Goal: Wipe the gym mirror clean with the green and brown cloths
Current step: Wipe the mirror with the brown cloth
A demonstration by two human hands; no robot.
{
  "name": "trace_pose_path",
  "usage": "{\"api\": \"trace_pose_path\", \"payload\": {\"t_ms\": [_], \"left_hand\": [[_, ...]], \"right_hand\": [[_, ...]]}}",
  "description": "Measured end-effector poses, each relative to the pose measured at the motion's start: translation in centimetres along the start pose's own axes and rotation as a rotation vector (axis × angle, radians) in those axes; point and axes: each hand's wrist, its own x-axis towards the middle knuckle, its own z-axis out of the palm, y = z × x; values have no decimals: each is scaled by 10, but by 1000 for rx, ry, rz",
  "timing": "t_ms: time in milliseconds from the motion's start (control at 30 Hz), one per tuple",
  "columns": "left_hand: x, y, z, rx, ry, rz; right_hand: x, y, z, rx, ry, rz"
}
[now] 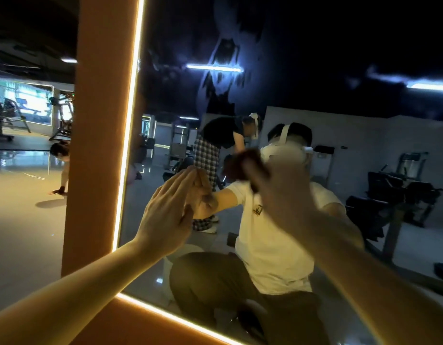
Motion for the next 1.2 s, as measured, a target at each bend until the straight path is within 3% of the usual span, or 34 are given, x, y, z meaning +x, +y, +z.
{"api": "trace_pose_path", "payload": {"t_ms": [100,200,267,400,533,600,667,800,867,933,967,1033,1100,1133,1200], "left_hand": [[2,-2,-6,-50,-12,-20],[8,-3,-18,-100,42,-36],[12,-6,-24,-145,140,-98],[13,-13,-28,-249,205,-234],[18,-8,-28,-202,161,-208],[23,-3,-28,-186,119,-195],[26,2,-26,-178,66,-207],[29,10,-25,-80,36,-201],[36,10,-29,-54,46,-166],[48,11,-32,-35,64,-115],[56,12,-33,-33,82,-90],[78,17,-34,-59,151,-65],[101,24,-35,-95,204,-68],[112,28,-36,-98,216,-63],[128,37,-37,-114,226,-45]], "right_hand": [[48,36,-26,-114,302,328],[77,10,-7,-114,367,469],[72,-37,24,-112,232,327],[5,-120,61,-9,-127,-153],[-26,-95,54,-129,-282,-659],[-13,-67,41,-197,-284,-749],[13,-28,16,-56,-202,-451],[65,54,-43,-167,236,295],[85,70,-49,-171,346,553],[98,50,-35,-161,385,648],[97,31,-23,-132,363,575],[85,-14,2,-64,215,224],[64,-40,14,-100,-57,-197],[58,-37,12,-144,-148,-320],[64,-5,-5,-135,-83,-267]]}}
